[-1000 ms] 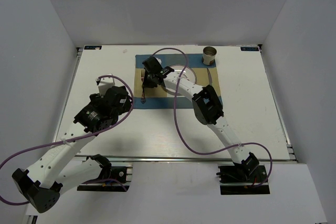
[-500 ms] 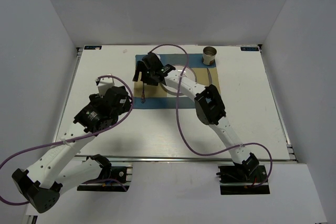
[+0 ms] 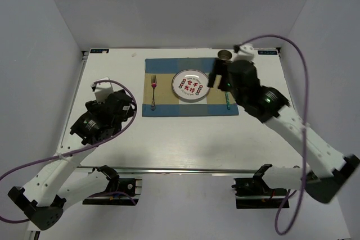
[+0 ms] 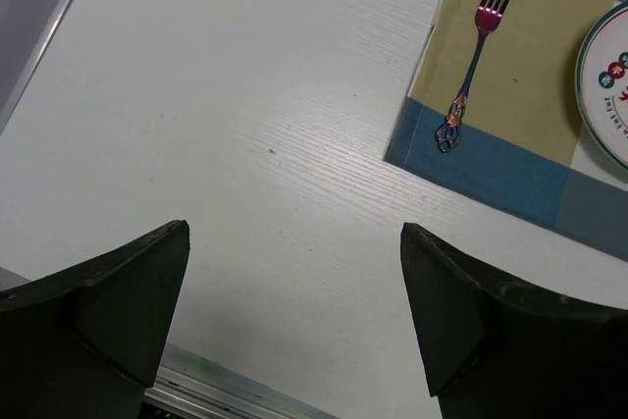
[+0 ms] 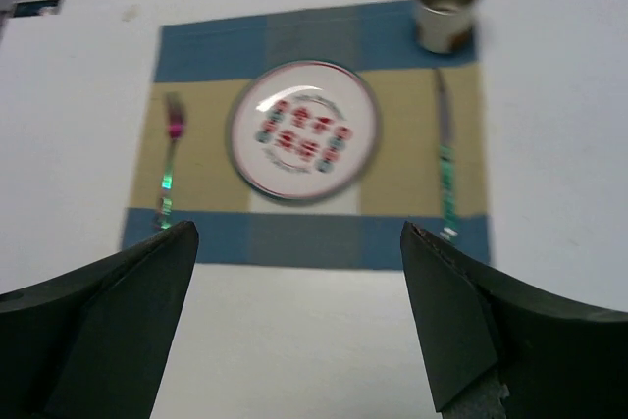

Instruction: Set the dinner table for one person

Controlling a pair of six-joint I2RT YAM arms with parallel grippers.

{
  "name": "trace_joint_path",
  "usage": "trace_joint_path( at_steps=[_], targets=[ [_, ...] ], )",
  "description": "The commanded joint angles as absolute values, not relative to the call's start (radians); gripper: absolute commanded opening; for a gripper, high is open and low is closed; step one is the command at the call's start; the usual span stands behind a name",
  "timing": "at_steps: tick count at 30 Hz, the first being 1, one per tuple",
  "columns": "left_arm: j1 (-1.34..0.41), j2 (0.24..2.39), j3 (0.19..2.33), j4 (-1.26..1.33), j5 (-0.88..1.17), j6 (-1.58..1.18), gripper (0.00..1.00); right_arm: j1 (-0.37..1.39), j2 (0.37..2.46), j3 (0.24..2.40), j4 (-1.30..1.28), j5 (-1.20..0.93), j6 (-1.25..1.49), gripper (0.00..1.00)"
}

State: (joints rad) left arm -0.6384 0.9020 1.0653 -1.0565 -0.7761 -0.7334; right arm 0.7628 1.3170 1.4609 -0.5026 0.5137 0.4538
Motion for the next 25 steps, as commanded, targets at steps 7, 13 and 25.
trace_joint_path(
  at_steps=[7, 13, 25],
  targets=[
    [-0.637, 0.911, 1.284, -1.254, -0.839, -0.756, 0.98, 0.761, 0.841, 1.267, -1.000, 0.821, 0.504, 0.89],
    [-0.637, 0.876, 1.330, -1.357, -0.862, -0.773, 0.98, 0.762, 0.732, 1.331, -1.150, 0.744, 0.518, 0.89],
    [-0.637, 0.784, 1.318, -1.378, -0.804, -0.759, 0.98, 0.762, 0.672, 1.290, -1.235, 0.810, 0.534, 0.89]
  ],
)
